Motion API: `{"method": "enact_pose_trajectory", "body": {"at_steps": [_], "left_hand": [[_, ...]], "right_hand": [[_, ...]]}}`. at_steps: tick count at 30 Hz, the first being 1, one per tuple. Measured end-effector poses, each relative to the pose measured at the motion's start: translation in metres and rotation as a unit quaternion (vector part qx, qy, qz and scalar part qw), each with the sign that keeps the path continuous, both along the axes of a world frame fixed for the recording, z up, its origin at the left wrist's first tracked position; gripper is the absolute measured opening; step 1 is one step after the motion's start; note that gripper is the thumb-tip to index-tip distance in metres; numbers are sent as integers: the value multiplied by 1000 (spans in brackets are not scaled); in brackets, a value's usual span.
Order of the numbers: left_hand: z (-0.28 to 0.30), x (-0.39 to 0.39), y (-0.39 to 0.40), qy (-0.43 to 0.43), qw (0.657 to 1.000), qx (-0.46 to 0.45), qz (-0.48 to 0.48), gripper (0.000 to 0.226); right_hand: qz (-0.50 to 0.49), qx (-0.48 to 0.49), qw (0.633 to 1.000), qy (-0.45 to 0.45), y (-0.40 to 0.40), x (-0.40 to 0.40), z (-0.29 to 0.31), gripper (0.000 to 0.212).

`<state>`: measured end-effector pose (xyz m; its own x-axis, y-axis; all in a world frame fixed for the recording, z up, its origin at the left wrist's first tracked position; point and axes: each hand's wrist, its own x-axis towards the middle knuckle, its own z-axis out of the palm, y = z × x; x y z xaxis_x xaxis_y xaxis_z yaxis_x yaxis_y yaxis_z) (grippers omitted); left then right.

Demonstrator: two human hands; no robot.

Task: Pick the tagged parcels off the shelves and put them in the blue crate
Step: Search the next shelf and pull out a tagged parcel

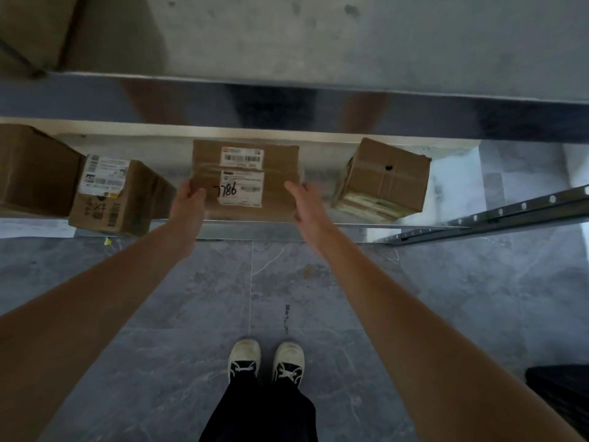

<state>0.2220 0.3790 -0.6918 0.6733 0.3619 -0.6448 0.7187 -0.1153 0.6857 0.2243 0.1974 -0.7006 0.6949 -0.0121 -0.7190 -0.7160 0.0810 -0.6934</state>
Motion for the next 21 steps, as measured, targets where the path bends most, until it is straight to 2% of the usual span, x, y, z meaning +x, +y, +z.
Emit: {"method": "enact_pose_trajectory", "body": {"at_steps": [3, 6, 8, 10, 12, 13, 16, 18, 21], "left_hand": [[-1, -3, -6, -68, 989, 133, 17, 48], [17, -5, -43, -223, 942, 245, -52, 51], [26, -1, -78, -291, 920, 227, -130, 48], [27, 7, -116, -301, 922, 164, -180, 45], [24, 17, -154, -237, 950, 71, -192, 44], [20, 23, -172, -177, 965, 22, -192, 46], [7, 34, -210, -20, 972, -69, -222, 50], [1, 34, -222, 43, 965, -143, -217, 53], [0, 29, -228, 76, 960, -199, -180, 54]], "right_hand": [[17, -66, 996, -51, -4, -1, -3, 42], [-87, -208, 957, -183, -35, -15, 4, 33], [-172, -306, 899, -260, -70, -20, 13, 27], [-240, -372, 860, -254, -110, -18, 16, 34], [-265, -394, 862, -180, -148, -15, 12, 45], [-259, -377, 881, -124, -164, -14, 8, 52], [-204, -210, 956, 2, -190, -16, 1, 60], [-160, -123, 979, 15, -194, -20, -1, 60], [-149, -92, 984, 12, -193, -24, -1, 62]]}}
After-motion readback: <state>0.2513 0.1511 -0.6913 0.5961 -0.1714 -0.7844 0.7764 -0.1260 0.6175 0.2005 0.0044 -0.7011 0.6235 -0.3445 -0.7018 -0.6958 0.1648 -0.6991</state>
